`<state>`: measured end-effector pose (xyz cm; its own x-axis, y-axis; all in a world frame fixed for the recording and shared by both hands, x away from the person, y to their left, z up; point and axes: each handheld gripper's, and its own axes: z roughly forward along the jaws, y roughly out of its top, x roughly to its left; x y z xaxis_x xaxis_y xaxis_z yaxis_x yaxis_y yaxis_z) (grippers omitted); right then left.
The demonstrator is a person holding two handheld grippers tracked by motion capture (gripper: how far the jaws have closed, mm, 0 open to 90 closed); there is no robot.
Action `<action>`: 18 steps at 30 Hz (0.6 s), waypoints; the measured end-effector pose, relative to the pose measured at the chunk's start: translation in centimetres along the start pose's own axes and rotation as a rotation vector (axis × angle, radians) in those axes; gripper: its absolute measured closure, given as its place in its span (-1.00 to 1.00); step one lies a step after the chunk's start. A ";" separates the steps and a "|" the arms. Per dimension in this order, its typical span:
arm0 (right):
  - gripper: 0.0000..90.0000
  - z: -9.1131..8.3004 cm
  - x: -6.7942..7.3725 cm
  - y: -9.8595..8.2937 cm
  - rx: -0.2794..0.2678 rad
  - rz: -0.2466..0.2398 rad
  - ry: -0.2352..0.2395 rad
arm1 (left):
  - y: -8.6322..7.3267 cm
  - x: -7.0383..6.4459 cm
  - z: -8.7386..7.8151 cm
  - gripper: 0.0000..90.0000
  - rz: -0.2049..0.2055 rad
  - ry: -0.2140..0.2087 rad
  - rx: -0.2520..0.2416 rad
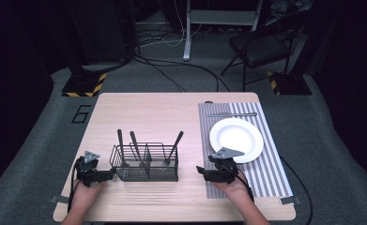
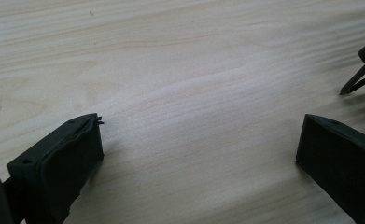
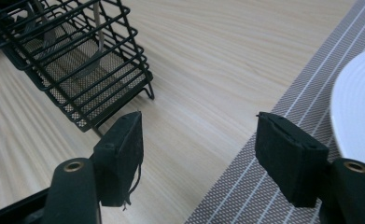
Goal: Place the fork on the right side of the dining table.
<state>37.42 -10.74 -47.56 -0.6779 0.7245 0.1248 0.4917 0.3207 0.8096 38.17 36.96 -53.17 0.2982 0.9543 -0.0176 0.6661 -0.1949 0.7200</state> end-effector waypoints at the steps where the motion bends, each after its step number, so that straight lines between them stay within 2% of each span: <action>1: -0.25 -0.3 -0.1 0.2 -0.009 0.010 -0.002 | 0.0 0.0 0.0 -1.00 0.000 0.000 0.000; 8: -0.16 -0.7 0.0 1.0 -0.012 -0.008 -0.003 | 0.0 0.0 0.0 -1.00 0.000 0.000 0.000; 9: -0.13 -0.9 0.1 1.3 -0.012 -0.011 0.009 | 0.0 0.0 0.0 -1.00 0.000 0.000 0.000; 14: -0.16 -1.2 0.3 2.3 -0.026 0.010 0.035 | 0.0 0.0 0.0 -1.00 0.000 0.000 0.000; 18: -0.17 -1.3 0.5 3.1 -0.036 0.004 0.037 | 0.0 0.0 0.0 -1.00 0.001 0.000 0.000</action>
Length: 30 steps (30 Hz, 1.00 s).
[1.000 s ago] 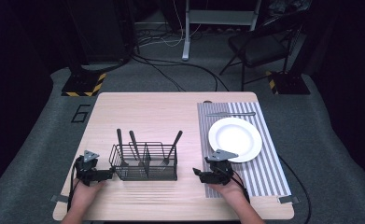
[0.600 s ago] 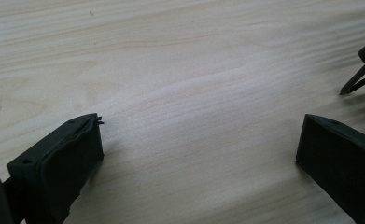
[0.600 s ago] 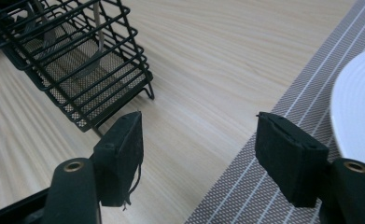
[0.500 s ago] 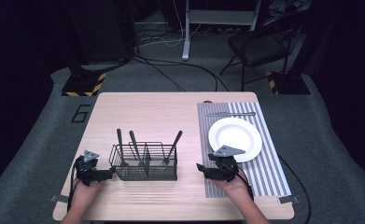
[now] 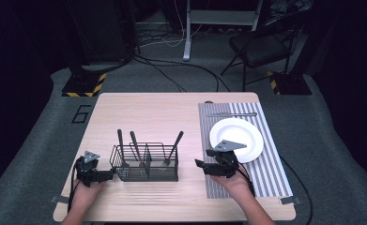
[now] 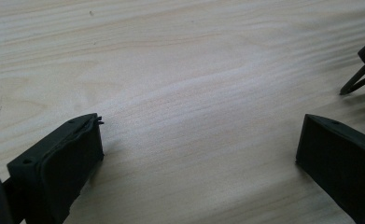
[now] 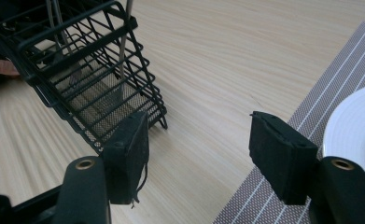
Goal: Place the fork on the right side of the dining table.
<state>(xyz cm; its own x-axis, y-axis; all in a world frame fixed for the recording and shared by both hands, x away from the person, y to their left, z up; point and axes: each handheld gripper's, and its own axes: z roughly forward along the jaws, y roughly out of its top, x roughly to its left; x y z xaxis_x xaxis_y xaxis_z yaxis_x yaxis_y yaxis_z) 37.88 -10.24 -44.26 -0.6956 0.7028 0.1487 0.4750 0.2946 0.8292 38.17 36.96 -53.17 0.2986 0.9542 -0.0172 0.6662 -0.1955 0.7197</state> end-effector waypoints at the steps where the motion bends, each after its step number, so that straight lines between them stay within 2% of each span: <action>1: -0.17 0.0 0.0 0.2 -0.002 -0.002 -0.001 | 0.0 0.0 0.0 -1.00 0.000 0.000 0.000; 8: -0.19 -0.1 0.4 1.3 -0.013 0.005 0.003 | 0.0 0.0 0.0 -1.00 0.000 0.000 0.000; 14: -0.27 -0.3 0.6 2.4 -0.029 0.034 0.029 | 0.0 0.0 0.0 -1.00 0.000 0.000 0.000; 23: -0.12 -0.5 1.4 3.8 -0.048 0.012 0.062 | 0.0 0.0 0.0 -1.00 0.000 0.000 0.000; 30: 0.00 -0.2 1.4 4.4 -0.065 0.005 0.063 | 0.0 0.0 0.0 -1.00 0.000 0.000 0.000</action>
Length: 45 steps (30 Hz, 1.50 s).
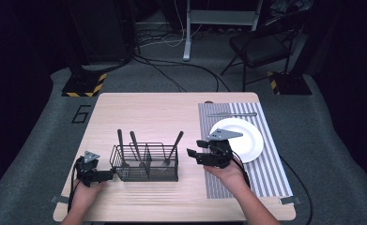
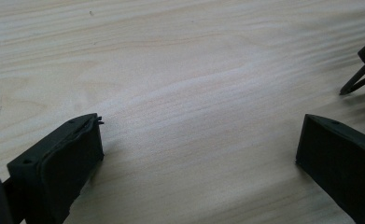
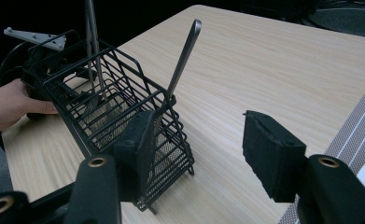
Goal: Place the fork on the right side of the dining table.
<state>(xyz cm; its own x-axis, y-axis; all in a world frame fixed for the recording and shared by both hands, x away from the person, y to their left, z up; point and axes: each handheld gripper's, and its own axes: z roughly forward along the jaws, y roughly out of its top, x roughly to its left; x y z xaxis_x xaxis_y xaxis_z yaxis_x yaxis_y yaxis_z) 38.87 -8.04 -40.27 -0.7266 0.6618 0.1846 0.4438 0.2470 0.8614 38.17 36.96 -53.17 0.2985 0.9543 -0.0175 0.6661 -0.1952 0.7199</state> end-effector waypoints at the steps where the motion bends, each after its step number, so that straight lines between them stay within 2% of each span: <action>1: 0.02 0.2 0.0 0.2 -0.003 0.003 0.002 | 0.0 0.0 0.0 -1.00 0.000 0.000 0.000; 14: 0.11 1.5 -0.4 1.3 -0.013 0.041 0.010 | 0.0 0.0 0.0 -1.00 0.000 0.000 0.000; 19: 0.13 1.9 -0.3 1.6 -0.015 0.040 0.021 | 0.0 0.0 0.0 -1.00 0.000 0.000 0.000; 28: 0.17 2.7 -0.2 1.9 -0.013 0.064 0.042 | 0.0 0.0 0.0 -1.00 -0.001 0.000 0.000; 40: 0.33 3.9 0.4 2.2 -0.005 0.050 0.056 | 0.0 0.0 0.0 -1.00 -0.001 0.000 0.000; 45: 0.48 4.3 0.8 2.2 -0.011 0.030 0.056 | 0.0 0.0 0.0 -1.00 0.000 0.000 0.000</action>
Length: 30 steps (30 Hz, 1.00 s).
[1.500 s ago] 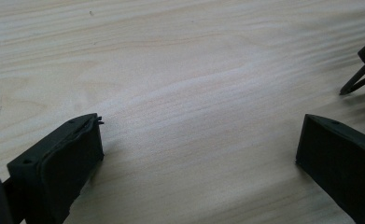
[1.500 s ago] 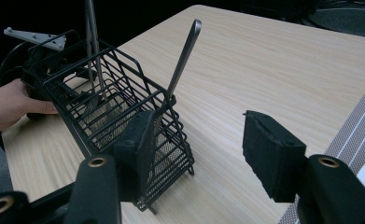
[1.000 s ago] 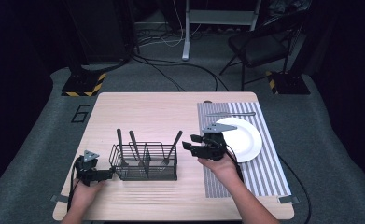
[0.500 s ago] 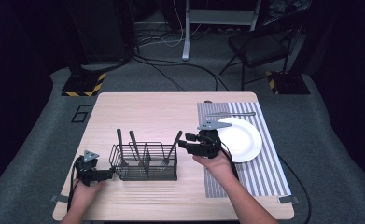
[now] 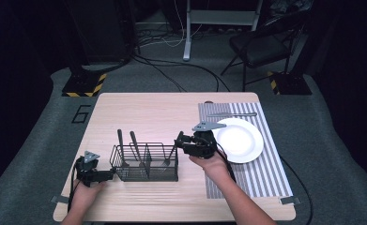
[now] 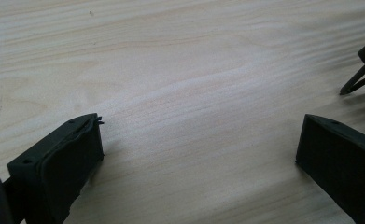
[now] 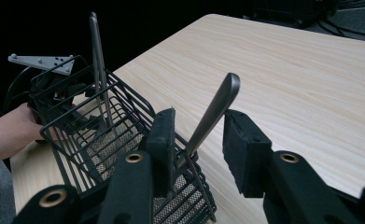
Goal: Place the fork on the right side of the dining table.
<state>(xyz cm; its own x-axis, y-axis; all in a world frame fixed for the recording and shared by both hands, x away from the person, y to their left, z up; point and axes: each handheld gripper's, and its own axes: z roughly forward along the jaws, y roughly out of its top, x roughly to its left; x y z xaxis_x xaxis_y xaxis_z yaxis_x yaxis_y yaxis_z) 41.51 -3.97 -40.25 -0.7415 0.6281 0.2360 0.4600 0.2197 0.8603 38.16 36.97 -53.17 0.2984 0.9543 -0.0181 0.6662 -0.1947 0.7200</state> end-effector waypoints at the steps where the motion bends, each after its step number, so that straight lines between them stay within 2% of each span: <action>1: 0.50 0.1 0.1 0.0 0.000 0.000 0.003 | 0.0 0.0 0.0 -1.00 0.000 0.000 0.000; 4: 0.56 0.3 0.2 0.0 0.006 -0.006 0.001 | 0.0 0.0 0.0 -1.00 0.000 0.000 0.000; 10: 0.82 0.1 0.2 0.1 -0.003 0.000 -0.001 | 0.0 0.0 0.0 -1.00 0.000 0.000 0.000; 17: 0.87 0.1 0.8 0.4 -0.009 -0.006 0.034 | 0.0 0.0 0.0 -1.00 0.000 0.000 0.000; 22: 0.93 0.1 1.6 0.8 -0.004 -0.004 0.088 | 0.0 0.0 0.0 -1.00 0.000 0.000 0.000; 30: 0.93 0.2 2.6 1.2 0.011 -0.055 0.079 | 0.0 0.0 0.0 -1.00 0.000 0.000 0.000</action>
<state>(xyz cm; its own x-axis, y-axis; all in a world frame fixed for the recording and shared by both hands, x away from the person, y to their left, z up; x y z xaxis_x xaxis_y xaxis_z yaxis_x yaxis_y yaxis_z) 40.20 -1.96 -38.70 -0.8021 0.5537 0.2236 0.4220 0.2607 0.8683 38.17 36.97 -53.17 0.2985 0.9542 -0.0178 0.6660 -0.1949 0.7200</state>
